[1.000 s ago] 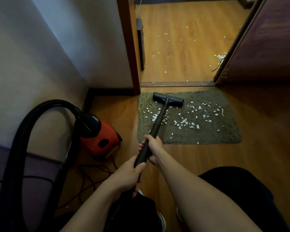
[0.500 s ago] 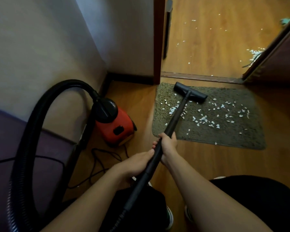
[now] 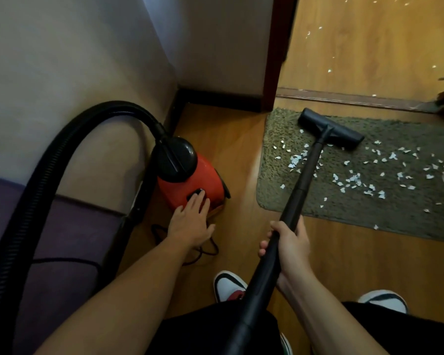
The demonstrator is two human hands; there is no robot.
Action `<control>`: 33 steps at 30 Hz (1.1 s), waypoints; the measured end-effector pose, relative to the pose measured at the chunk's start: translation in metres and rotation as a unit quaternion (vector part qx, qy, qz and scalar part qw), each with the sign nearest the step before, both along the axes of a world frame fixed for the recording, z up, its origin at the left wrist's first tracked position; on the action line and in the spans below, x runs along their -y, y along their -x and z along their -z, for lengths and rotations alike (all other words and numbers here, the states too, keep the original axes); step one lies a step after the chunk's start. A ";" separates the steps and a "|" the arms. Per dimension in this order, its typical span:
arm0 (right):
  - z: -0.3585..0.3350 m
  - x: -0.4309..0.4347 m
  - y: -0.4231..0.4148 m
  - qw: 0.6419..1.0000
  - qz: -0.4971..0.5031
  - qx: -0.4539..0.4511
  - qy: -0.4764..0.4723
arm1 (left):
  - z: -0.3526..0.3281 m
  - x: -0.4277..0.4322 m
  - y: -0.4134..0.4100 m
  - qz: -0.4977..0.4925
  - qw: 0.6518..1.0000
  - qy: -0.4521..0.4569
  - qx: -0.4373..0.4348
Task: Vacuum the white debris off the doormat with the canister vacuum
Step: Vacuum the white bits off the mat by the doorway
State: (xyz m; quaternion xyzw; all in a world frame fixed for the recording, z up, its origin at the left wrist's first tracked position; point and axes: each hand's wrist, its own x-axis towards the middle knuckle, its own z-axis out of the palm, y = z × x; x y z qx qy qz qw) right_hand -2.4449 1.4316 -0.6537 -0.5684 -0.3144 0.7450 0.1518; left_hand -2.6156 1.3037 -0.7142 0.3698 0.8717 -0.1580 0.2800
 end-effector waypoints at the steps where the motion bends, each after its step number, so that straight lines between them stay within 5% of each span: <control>1: 0.000 0.002 0.000 1.000 0.000 0.003 -0.002 | 0.006 0.001 0.005 0.004 1.000 -0.001 -0.010; 8: 0.000 0.014 0.005 1.000 0.013 0.007 -0.008 | 0.031 0.013 0.011 0.048 0.994 -0.041 -0.095; 21: 0.003 0.010 0.004 1.000 0.007 0.001 0.001 | 0.041 0.017 0.018 0.022 0.999 -0.009 -0.046; 28: -0.003 0.010 0.007 1.000 0.011 -0.007 0.027 | -0.023 -0.012 0.002 -0.128 0.988 -0.031 0.078; 33: -0.013 0.003 0.004 1.000 0.009 -0.006 0.027 | -0.090 -0.032 -0.063 -0.294 0.913 -0.180 0.218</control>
